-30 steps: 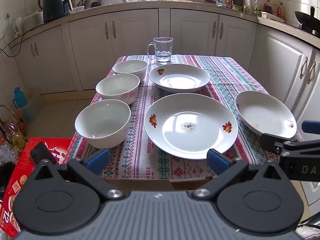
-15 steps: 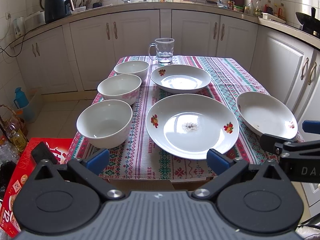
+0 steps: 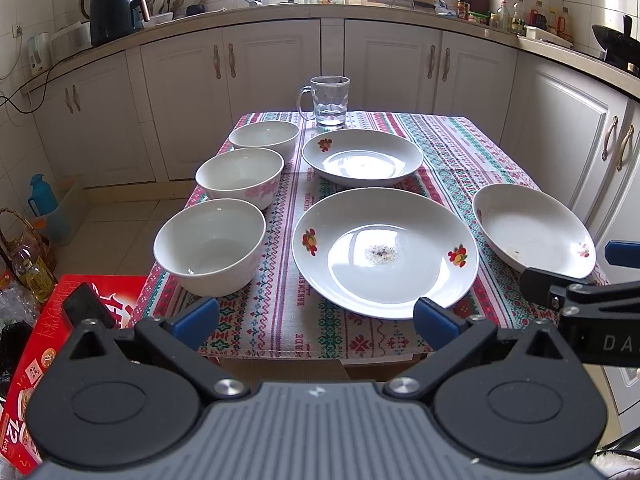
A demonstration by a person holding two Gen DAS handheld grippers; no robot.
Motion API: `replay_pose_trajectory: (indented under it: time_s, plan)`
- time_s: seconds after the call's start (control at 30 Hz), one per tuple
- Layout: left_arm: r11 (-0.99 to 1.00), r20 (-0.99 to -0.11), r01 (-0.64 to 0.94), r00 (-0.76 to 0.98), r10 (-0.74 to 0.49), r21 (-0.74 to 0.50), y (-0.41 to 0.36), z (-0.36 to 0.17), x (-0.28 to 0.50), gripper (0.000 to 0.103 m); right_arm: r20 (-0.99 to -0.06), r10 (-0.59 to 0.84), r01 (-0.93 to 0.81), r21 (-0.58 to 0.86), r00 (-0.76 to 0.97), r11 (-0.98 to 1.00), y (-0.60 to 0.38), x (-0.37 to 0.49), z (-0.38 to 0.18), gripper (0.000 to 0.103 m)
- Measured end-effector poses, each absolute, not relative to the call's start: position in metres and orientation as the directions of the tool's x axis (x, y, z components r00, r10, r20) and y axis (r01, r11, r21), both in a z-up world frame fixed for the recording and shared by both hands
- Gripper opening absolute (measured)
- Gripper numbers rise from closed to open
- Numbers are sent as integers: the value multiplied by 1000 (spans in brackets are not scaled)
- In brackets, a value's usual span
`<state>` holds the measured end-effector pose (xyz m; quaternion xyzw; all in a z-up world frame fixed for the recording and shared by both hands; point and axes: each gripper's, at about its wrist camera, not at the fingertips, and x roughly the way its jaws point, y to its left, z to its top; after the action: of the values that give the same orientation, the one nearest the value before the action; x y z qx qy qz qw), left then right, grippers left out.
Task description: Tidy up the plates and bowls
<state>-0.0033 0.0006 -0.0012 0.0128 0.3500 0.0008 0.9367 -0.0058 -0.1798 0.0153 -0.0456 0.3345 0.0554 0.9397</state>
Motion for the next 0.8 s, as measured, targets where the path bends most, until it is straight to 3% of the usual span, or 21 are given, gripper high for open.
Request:
replay_pose_trajectory:
  time_s: [0.8]
  plan:
    - [1000, -652, 0, 758, 12, 19, 2, 0, -3, 102, -624, 80, -147, -56, 778, 988, -179, -7, 17, 103]
